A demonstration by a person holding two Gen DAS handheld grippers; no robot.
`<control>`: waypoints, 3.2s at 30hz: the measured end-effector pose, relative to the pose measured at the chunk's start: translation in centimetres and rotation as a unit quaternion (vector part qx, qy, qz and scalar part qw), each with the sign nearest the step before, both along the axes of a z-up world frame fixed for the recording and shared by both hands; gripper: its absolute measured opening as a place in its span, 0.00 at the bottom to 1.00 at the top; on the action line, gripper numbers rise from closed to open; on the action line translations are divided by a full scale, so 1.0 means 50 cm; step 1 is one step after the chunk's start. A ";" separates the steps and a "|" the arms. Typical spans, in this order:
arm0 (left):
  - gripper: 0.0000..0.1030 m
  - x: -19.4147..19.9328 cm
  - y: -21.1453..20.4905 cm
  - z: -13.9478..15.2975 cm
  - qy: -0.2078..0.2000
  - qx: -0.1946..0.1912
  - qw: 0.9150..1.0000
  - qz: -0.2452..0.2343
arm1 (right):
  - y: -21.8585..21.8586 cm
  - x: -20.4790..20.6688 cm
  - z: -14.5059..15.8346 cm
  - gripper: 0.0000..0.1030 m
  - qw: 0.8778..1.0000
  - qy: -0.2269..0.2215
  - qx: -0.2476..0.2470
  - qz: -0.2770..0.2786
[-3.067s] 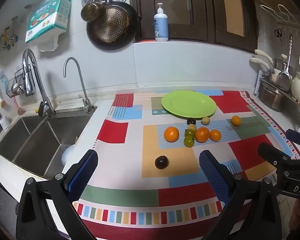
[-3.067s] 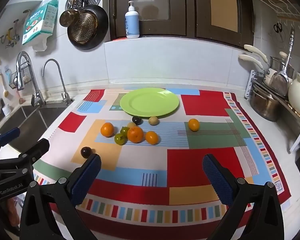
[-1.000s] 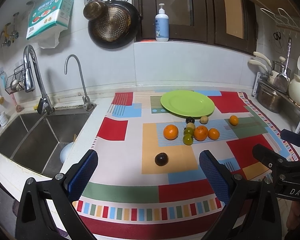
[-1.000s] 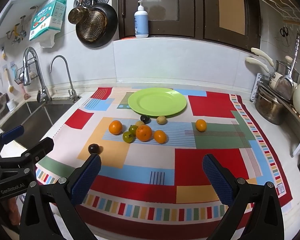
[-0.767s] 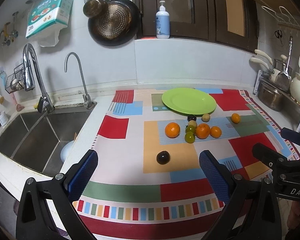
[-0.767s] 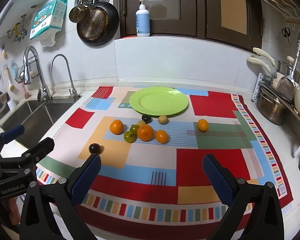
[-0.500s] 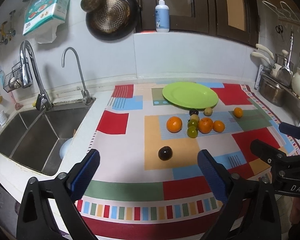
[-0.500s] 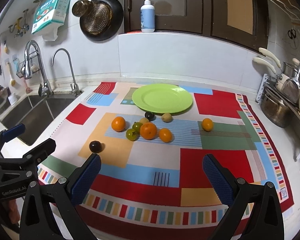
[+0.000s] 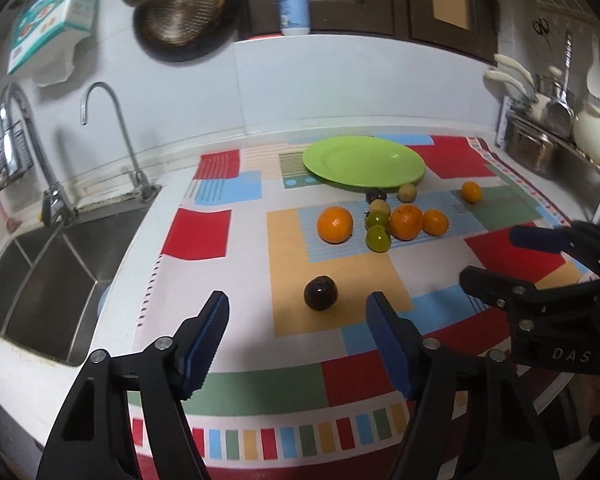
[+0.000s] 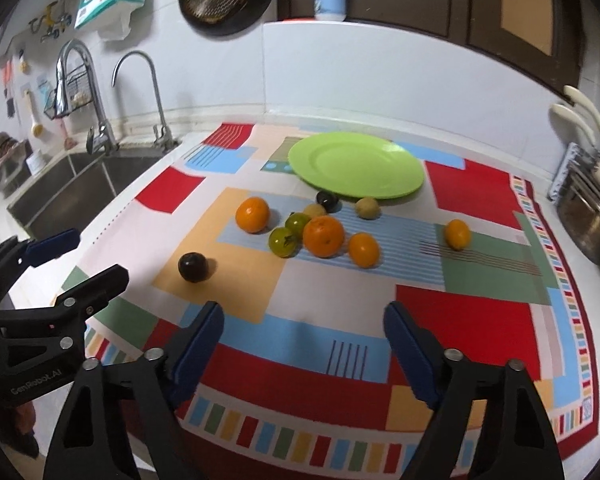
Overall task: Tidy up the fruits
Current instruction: 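Reach the left tool to the dark plum and close around it while the right tool grasps a green tomato, then carry the plum with the left tool onto the green plate while the right tool carries the tomato there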
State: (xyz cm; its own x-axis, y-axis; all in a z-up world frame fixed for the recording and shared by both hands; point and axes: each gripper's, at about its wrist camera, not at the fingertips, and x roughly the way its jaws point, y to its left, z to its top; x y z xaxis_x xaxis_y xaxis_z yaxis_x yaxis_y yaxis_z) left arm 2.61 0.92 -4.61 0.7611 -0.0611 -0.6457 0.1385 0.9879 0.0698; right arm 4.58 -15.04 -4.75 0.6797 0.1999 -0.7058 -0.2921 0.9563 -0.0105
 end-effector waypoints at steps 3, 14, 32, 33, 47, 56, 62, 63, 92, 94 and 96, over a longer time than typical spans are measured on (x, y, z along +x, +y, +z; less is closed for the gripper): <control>0.62 0.014 -0.001 -0.009 0.004 0.000 1.000 -0.013 | 0.011 0.014 -0.010 0.72 1.000 0.004 -0.001 0.015; 0.53 0.081 -0.004 -0.063 0.055 -0.008 0.998 -0.042 | 0.037 0.072 -0.050 0.59 0.999 0.031 -0.008 0.043; 0.38 0.140 -0.014 -0.107 0.094 -0.019 0.994 -0.059 | 0.059 0.145 -0.096 0.50 0.996 0.068 -0.002 0.061; 0.36 0.142 -0.014 -0.108 0.095 -0.020 0.993 -0.060 | 0.059 0.149 -0.096 0.49 0.996 0.068 -0.002 0.061; 0.29 0.175 -0.011 -0.110 0.105 -0.035 0.992 -0.055 | 0.068 0.190 -0.105 0.46 0.995 0.073 0.001 0.068; 0.29 0.193 -0.009 -0.105 0.105 -0.041 0.993 -0.046 | 0.082 0.214 -0.108 0.46 0.995 0.069 0.003 0.070; 0.29 0.200 -0.010 -0.101 0.101 -0.043 0.993 -0.042 | 0.082 0.228 -0.110 0.40 0.996 0.065 0.003 0.064; 0.29 0.201 -0.011 -0.100 0.100 -0.043 0.993 -0.042 | 0.081 0.231 -0.112 0.39 0.996 0.065 0.001 0.061; 0.29 0.108 -0.018 0.040 0.022 -0.051 0.997 -0.053 | 0.037 0.099 0.017 0.29 0.999 -0.008 0.030 0.034; 0.29 0.110 -0.024 0.057 0.010 -0.049 0.997 -0.058 | 0.030 0.093 0.030 0.29 0.999 -0.015 0.038 0.028; 0.29 0.117 -0.030 0.075 0.000 -0.049 0.997 -0.062 | 0.021 0.091 0.044 0.29 0.999 -0.023 0.044 0.022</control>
State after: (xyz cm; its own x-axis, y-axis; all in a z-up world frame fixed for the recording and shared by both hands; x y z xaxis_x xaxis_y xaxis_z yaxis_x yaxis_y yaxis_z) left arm 8.44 -0.57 -0.87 0.7445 -0.2173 -0.6312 0.2592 0.9655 -0.0266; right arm 9.14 -14.01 -2.54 0.6996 0.2906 -0.6528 -0.3348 0.9404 0.0598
